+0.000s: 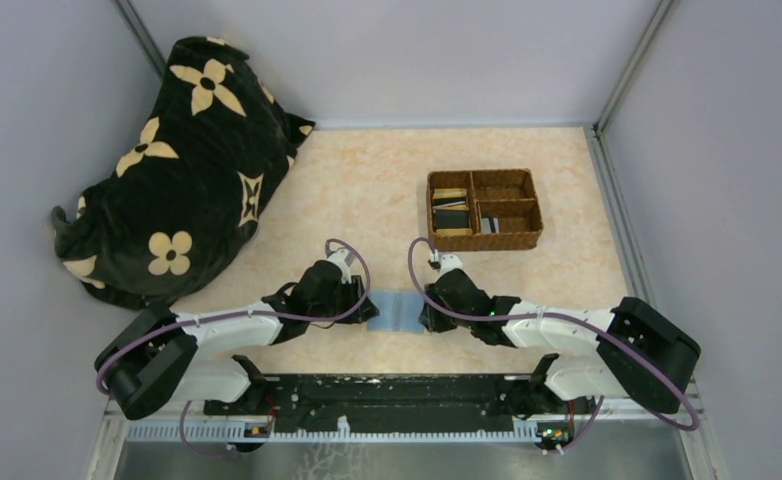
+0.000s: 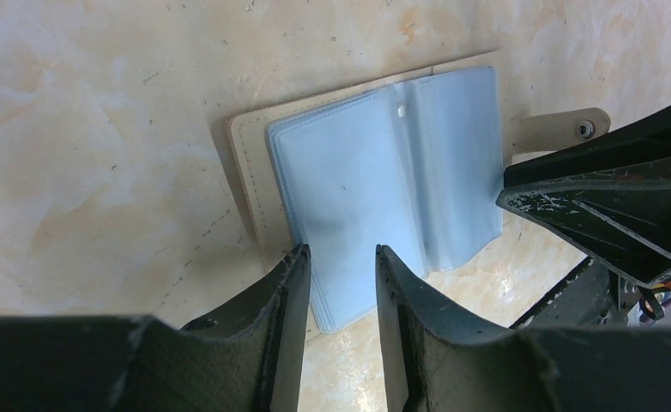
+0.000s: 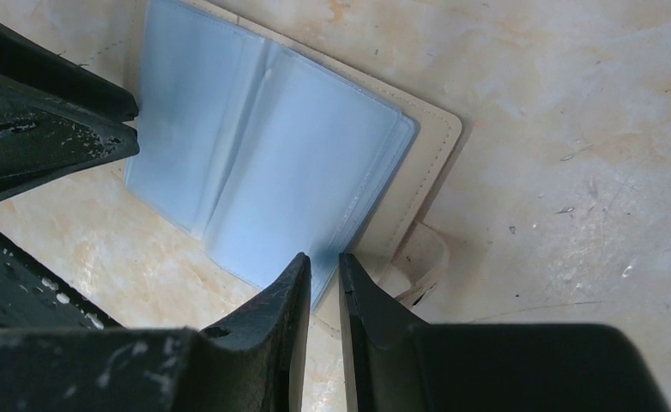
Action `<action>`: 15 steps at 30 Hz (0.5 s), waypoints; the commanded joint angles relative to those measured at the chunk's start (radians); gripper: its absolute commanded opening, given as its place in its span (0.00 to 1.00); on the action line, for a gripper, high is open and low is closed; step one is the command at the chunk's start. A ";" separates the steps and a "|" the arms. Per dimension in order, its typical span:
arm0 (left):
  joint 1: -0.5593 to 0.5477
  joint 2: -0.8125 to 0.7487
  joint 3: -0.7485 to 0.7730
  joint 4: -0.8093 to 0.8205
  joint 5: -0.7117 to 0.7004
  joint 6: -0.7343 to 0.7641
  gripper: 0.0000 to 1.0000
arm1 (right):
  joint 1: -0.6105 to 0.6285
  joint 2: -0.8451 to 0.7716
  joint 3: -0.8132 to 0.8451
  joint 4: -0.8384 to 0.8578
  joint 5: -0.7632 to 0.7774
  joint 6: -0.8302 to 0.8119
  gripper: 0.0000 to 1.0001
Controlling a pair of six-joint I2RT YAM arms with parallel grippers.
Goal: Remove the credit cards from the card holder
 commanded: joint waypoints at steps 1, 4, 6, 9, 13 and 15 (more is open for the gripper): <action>-0.007 0.003 -0.020 -0.027 0.002 0.028 0.41 | -0.006 0.019 0.002 0.071 -0.013 -0.003 0.19; -0.021 0.029 -0.030 0.037 0.037 0.009 0.41 | -0.007 0.039 0.000 0.091 -0.026 -0.003 0.19; -0.037 0.059 -0.038 0.105 0.070 -0.014 0.41 | -0.006 0.052 -0.003 0.105 -0.032 0.001 0.19; -0.061 0.107 -0.045 0.188 0.096 -0.050 0.41 | -0.006 0.071 -0.003 0.120 -0.043 0.007 0.19; -0.102 0.133 -0.031 0.245 0.099 -0.074 0.41 | -0.007 0.084 -0.001 0.129 -0.051 0.009 0.19; -0.107 0.134 -0.018 0.236 0.092 -0.072 0.41 | -0.007 0.085 0.000 0.126 -0.051 0.008 0.19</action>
